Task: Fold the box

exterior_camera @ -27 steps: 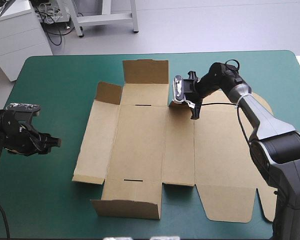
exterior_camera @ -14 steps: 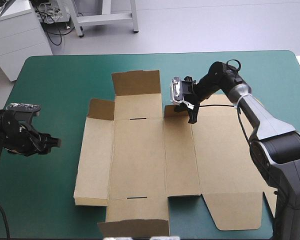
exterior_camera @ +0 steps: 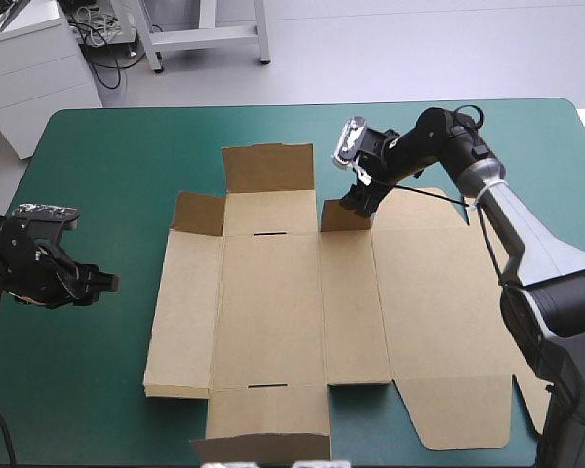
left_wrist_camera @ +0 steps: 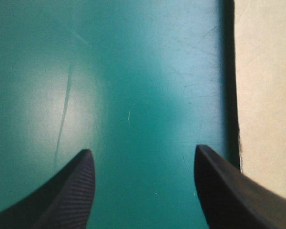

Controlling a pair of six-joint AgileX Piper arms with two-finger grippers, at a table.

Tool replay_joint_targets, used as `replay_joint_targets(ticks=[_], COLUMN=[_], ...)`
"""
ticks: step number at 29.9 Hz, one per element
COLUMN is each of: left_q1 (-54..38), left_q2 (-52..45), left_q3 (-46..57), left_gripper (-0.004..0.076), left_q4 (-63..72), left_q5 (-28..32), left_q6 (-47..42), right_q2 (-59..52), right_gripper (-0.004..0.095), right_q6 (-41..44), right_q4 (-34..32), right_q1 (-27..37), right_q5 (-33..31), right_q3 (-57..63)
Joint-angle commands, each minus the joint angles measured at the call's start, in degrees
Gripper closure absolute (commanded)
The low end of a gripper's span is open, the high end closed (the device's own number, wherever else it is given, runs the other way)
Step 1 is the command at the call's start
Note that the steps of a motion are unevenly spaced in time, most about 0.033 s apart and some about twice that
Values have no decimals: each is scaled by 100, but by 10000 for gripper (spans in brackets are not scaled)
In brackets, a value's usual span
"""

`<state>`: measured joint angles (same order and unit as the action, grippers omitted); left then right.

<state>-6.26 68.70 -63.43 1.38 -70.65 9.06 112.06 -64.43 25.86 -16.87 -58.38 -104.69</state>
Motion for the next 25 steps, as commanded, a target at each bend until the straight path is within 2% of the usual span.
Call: replay_joint_targets(ticks=[1, 3, 5, 6, 7, 9, 13, 17, 21, 25], left_q1=[17, 17, 17, 17, 17, 17, 17, 17, 84, 360], left_q2=[-433, -680, -966, -1090, -1274, -1524, -1990, -2286, -2556, -2782], left_q3=[-180, -180, -170, -170, -170, -170, -170, -170, -88, 118], left_gripper=[292, 292, 292, 292, 292, 292, 292, 293, 293, 293], left_q4=[-19, -138, -138, -82, 14, 218, 514, 511, 514, 527], left_q5=[-44, -44, 12, 60, 142, 223, 396, 458, 493, 490], left_q6=[10, -60, -150, -152, -152, -152, -152, -152, -175, -175], right_q2=[-735, -943, -1122, -1198, -1366, -1616, -2197, -2825, -3601, -4501], right_gripper=[211, 214, 269, 315, 362, 419, 427, 444, 499, 499], right_q6=[1447, 2181, 2771, 2968, 3363, 3529, 3925, 4150, 4354, 4601], right_q4=[-385, -561, -585, -585, -585, -448, -353, -597, -1091, -1461], right_q1=[86, 169, 274, 317, 375, 454, 541, 541, 541, 541], right_q5=[-293, -651, -1221, -1312, -1312, -1312, -1303, -1204, -787, -394], right_q3=[-320, -321, -321, -305, -210, -47, 187, 535, 1222, 2043])
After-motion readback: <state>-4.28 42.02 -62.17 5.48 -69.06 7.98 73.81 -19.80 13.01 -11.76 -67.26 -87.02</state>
